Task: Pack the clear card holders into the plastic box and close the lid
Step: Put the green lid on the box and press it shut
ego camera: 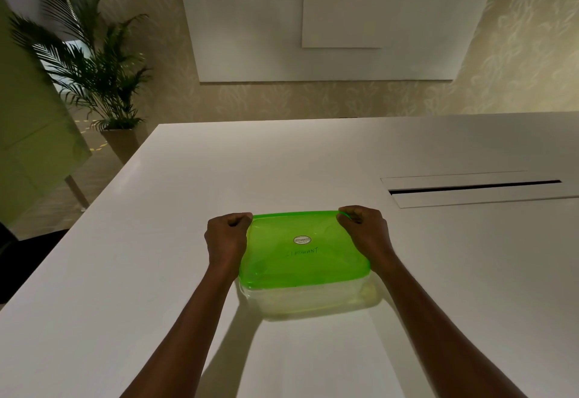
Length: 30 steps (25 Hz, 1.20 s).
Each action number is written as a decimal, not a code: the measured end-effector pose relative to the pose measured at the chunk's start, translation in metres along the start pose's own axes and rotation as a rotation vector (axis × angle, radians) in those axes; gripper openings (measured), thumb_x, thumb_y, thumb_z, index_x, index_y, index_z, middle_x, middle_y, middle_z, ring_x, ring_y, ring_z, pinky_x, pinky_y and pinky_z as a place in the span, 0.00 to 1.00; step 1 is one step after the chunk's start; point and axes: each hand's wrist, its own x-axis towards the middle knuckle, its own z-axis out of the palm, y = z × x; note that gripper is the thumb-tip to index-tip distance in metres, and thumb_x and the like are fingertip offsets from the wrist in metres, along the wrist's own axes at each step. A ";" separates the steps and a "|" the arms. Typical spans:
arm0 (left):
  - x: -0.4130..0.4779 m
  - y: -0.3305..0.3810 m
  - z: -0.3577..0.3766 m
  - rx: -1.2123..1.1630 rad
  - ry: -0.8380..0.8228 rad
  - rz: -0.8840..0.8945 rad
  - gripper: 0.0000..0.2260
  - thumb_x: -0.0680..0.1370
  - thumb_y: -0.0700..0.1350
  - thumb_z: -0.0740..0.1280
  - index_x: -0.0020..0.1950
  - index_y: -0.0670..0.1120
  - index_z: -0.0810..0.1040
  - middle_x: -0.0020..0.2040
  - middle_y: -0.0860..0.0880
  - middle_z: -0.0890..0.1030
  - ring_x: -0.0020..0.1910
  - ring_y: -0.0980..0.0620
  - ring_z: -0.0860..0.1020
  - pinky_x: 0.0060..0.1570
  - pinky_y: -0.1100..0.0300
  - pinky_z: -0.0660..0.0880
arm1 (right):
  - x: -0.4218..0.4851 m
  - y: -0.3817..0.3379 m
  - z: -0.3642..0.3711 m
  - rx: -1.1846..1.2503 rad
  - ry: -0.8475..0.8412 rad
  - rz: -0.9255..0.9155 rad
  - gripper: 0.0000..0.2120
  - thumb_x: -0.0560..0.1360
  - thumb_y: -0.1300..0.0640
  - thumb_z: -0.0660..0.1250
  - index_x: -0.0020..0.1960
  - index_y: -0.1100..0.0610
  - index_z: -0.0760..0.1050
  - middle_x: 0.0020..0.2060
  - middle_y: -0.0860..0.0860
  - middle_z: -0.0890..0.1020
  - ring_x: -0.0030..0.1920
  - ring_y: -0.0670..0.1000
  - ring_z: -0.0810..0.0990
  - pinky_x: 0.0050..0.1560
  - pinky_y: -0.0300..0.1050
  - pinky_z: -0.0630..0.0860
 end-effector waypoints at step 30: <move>0.016 -0.002 -0.010 -0.062 -0.254 -0.143 0.07 0.76 0.42 0.77 0.40 0.40 0.88 0.38 0.43 0.86 0.39 0.47 0.81 0.49 0.52 0.76 | 0.041 -0.009 0.013 -0.283 -0.297 0.303 0.18 0.81 0.46 0.59 0.37 0.56 0.66 0.40 0.57 0.72 0.40 0.54 0.73 0.44 0.45 0.68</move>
